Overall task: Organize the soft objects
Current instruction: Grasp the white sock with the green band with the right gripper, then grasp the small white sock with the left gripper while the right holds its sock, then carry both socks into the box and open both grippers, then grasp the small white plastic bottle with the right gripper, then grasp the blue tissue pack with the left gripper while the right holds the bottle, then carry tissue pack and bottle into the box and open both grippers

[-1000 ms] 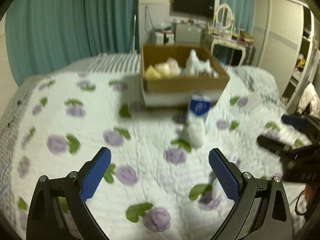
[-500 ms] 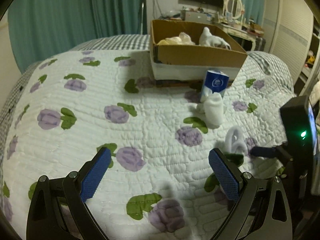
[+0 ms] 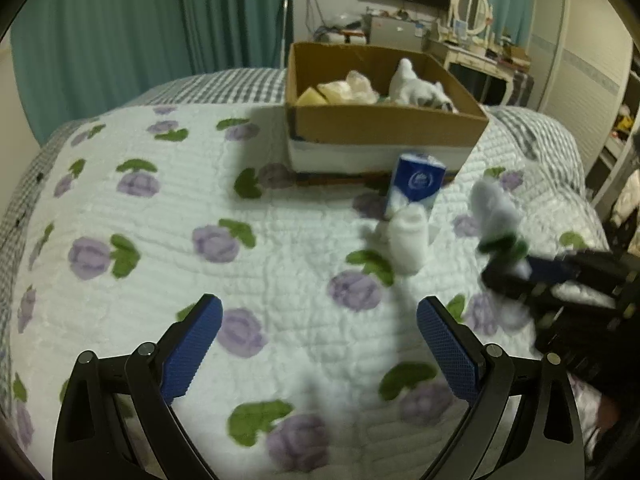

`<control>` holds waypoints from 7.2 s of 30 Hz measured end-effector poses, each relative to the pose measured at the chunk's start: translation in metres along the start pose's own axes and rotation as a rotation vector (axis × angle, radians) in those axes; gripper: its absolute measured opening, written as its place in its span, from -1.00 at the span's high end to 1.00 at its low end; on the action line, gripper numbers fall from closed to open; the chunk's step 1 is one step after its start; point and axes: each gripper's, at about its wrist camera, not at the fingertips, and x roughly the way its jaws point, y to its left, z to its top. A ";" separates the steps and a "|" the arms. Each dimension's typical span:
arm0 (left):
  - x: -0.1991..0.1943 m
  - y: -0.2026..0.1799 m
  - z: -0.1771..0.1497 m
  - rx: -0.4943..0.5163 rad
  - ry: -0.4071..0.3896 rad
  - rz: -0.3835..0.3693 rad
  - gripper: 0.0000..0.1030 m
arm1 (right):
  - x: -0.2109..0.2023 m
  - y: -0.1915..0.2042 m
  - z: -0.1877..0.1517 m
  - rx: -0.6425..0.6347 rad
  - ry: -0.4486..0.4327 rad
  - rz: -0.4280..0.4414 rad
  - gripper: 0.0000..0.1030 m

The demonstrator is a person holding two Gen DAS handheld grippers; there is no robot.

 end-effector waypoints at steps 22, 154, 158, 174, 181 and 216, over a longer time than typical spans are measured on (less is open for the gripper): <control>0.108 -0.067 0.031 0.025 0.067 -0.044 0.05 | 0.065 -0.080 0.030 0.064 0.073 -0.056 0.48; 0.066 -0.003 0.030 0.004 -0.026 0.064 -1.00 | 0.037 -0.042 0.008 0.070 -0.042 0.037 0.89; 0.065 -0.018 0.034 0.009 -0.026 0.047 -1.00 | 0.024 -0.047 0.020 0.080 -0.079 0.034 0.89; 0.131 -0.097 0.067 0.049 0.002 -0.078 -0.69 | 0.026 -0.147 0.051 0.110 -0.079 -0.145 0.89; 0.157 -0.114 0.075 0.099 0.014 -0.173 0.12 | 0.046 -0.164 0.047 0.142 -0.059 -0.118 0.89; -0.067 -0.014 0.138 0.104 -0.342 -0.030 0.68 | -0.117 -0.016 0.141 -0.089 -0.371 -0.098 0.89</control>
